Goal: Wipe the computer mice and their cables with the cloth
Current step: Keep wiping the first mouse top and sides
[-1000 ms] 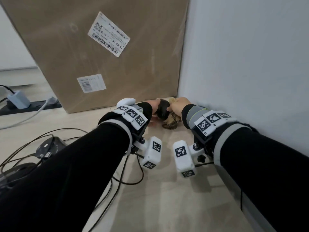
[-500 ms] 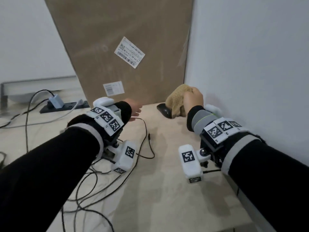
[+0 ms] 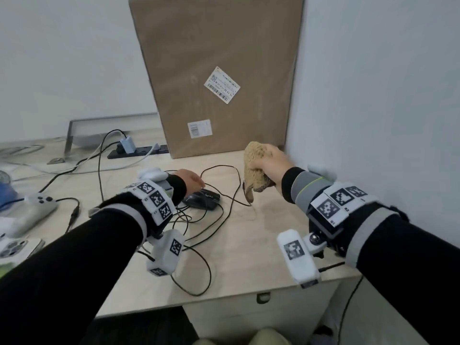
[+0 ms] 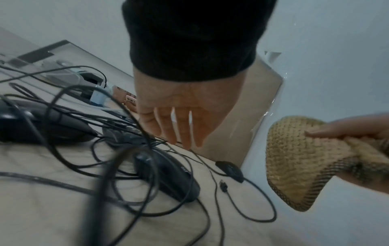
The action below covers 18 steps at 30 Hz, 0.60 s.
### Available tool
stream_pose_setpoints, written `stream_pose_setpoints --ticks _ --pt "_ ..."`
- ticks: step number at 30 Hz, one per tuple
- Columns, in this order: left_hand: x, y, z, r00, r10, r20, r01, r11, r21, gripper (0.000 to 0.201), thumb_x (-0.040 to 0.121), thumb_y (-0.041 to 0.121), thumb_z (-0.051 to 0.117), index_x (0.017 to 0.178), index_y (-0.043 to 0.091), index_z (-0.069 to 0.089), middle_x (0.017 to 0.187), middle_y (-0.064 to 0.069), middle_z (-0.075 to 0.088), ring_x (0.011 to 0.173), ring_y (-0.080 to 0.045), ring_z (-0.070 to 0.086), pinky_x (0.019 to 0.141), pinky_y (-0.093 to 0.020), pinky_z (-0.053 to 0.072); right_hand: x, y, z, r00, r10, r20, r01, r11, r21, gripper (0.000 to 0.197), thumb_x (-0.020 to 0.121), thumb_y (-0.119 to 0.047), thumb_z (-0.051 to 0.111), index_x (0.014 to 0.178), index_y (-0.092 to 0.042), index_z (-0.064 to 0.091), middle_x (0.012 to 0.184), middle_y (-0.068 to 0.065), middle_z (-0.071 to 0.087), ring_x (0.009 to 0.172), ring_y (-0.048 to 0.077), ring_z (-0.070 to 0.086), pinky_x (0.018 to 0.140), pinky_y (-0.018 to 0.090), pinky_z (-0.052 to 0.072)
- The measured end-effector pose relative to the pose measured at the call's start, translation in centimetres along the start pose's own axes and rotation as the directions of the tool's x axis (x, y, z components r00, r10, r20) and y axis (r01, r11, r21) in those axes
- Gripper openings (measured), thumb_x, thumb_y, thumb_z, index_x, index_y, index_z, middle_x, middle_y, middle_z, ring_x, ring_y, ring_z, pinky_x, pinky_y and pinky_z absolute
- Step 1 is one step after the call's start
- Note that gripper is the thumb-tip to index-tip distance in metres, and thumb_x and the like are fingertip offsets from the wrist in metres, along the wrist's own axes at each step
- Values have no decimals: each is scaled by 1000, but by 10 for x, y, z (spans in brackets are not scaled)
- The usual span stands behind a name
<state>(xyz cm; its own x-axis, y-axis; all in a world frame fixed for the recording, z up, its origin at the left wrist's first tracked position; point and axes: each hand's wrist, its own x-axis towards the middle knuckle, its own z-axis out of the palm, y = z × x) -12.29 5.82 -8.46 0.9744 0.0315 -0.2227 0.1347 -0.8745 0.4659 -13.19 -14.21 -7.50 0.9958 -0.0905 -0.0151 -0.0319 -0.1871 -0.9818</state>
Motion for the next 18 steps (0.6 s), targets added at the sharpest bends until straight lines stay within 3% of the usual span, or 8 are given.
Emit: stream_pose_setpoints --ticks 2,5,9,12,14,18 --pt "-3 -2 7 998 61 1 -61 998 -18 27 92 11 52 111 17 70 113 -3 66 94 -15 55 83 -20 41 -2 2 6 999 -6 38 8 998 -70 47 72 -8 67 116 -19 56 112 11 63 104 33 60 88 51 51" --pt "-6 -4 17 993 89 76 -94 993 73 31 93 11 49 118 19 67 122 0 64 112 -17 57 91 -16 37 -6 0 16 998 -19 62 26 993 -115 49 77 -4 64 123 -16 53 114 10 62 105 31 59 88 48 52" --pt "5 -3 16 986 89 141 -129 944 304 35 97 16 42 127 16 60 133 -2 57 123 -20 51 103 -25 36 -3 -3 25 995 -52 85 67 980 -189 49 80 -3 64 126 -13 52 114 7 59 105 25 56 92 39 50" --pt "14 -1 11 984 84 158 -151 864 480 37 99 20 39 128 7 57 131 -7 58 118 -24 54 99 -30 41 3 -5 32 990 -69 124 101 957 -271 49 81 -6 64 127 -13 51 118 8 58 108 25 55 94 37 48" --pt "18 -2 8 981 85 177 -172 806 566 36 96 24 45 127 10 58 128 -7 59 109 -23 56 95 -31 44 6 -7 38 985 -78 156 124 942 -313 48 81 -7 64 127 -13 51 121 9 58 110 26 55 95 37 47" --pt "32 -7 9 970 102 220 -225 710 667 41 89 35 56 126 15 56 125 -4 60 112 -25 57 89 -32 46 11 -15 54 974 -101 204 170 919 -356 45 81 -7 63 124 -14 52 120 9 59 110 26 56 96 38 46"
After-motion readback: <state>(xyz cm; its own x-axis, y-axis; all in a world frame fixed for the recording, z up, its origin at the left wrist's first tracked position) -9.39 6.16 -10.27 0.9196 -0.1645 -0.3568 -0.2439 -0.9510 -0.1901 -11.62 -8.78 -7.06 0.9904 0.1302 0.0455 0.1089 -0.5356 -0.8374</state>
